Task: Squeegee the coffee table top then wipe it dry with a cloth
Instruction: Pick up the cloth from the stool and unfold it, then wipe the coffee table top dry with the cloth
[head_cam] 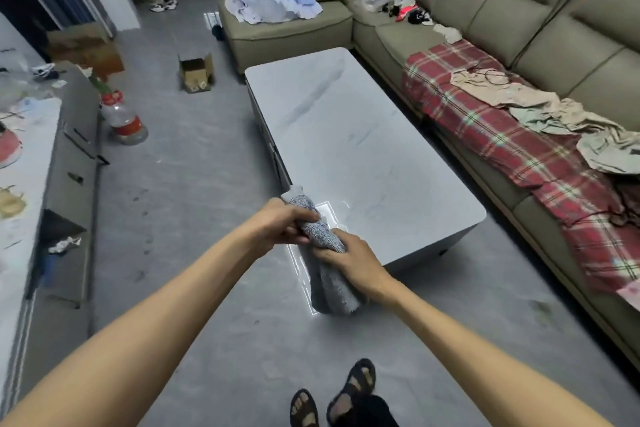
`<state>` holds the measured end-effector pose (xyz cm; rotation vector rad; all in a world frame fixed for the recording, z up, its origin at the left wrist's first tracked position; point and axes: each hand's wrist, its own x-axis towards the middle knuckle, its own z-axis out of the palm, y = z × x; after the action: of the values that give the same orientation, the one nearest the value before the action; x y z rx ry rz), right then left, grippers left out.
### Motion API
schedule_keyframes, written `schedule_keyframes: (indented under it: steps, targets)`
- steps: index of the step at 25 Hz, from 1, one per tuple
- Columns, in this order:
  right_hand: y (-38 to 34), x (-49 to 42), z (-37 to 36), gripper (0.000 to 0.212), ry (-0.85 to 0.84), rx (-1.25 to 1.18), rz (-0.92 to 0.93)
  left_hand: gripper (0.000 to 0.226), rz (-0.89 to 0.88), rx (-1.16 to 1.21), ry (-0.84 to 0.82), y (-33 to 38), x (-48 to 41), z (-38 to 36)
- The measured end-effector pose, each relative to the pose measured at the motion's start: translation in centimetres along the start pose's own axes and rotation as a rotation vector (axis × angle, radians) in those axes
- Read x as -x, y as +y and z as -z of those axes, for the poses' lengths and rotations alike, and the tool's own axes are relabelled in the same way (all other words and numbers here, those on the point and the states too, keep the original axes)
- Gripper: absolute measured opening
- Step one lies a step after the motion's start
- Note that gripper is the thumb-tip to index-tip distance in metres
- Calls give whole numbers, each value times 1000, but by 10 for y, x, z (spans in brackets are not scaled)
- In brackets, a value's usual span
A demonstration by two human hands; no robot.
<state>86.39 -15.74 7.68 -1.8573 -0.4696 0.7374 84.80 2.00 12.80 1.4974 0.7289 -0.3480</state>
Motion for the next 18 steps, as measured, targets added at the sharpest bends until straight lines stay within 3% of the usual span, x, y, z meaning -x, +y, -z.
schedule_keyframes:
  steps: [3,9,11,14,18]
  targets:
    - [46,-46,25,24,-12,-134,-131,23,94,-41,-35,-3,-64,-15]
    - [148,-139,91,32,109,-386,-594,6,114,-65,36,-16,-202,-26]
    - [165,-178,132,26,240,-258,-622,7,120,-128,21,-15,-248,-27]
    - [187,-249,205,19,440,104,-525,8,68,-252,53,-18,-330,-29]
    - [259,-353,265,33,479,754,-385,27,-116,-691,110,-54,-465,-32]
